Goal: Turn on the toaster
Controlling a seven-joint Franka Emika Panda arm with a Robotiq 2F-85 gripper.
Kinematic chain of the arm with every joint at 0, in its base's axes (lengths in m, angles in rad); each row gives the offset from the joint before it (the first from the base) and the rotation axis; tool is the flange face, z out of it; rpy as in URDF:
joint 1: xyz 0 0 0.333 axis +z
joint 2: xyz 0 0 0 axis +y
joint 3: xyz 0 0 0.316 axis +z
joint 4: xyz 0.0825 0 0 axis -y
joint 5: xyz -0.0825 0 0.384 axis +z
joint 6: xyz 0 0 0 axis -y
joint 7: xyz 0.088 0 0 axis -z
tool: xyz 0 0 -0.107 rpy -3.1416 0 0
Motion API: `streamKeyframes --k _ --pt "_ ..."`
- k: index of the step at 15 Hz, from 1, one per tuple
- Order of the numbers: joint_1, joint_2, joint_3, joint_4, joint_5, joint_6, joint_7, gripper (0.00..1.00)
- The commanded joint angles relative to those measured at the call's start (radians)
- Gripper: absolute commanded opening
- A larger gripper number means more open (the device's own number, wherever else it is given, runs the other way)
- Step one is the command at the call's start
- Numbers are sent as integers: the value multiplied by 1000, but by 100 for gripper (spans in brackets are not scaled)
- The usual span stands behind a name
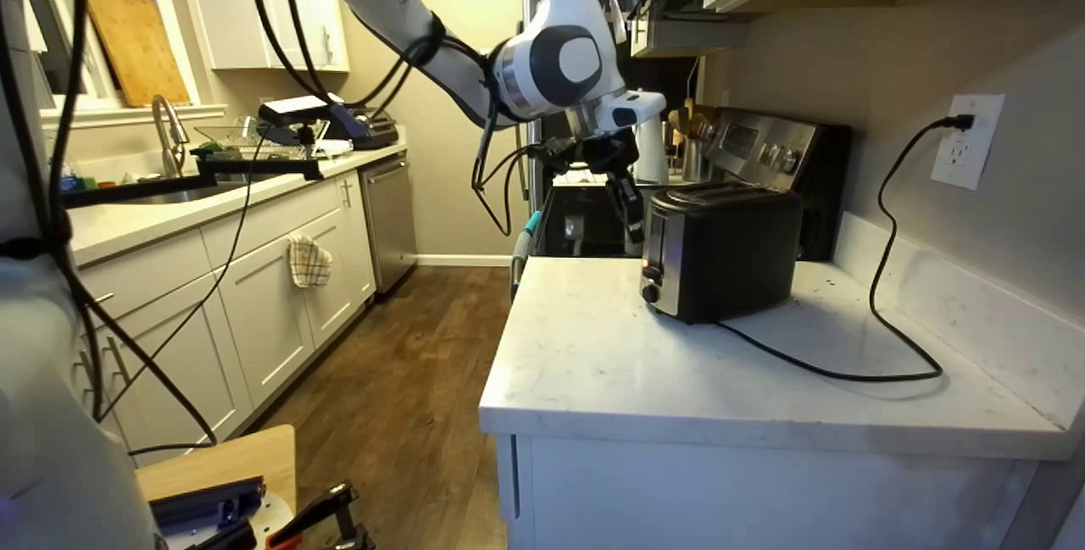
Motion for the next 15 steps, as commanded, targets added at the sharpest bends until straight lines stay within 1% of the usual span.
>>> streamKeyframes --k 1,4,6,7,8,9,10,12,15 --pt "14 -104 24 -55 18 -90 17 0" --pt "15 -145 54 -75 40 -168 16 0" --pt "12 -163 69 -89 52 -197 20 0" --pt "11 -169 75 -91 55 -210 27 26" --pt "6 -127 75 -50 35 -187 3 2" --pt "6 -133 79 -57 37 -195 7 6" --pt "6 -137 81 -61 37 -197 9 14" --pt "5 -139 81 -65 37 -197 9 26" --pt "5 -139 81 -65 37 -198 9 26"
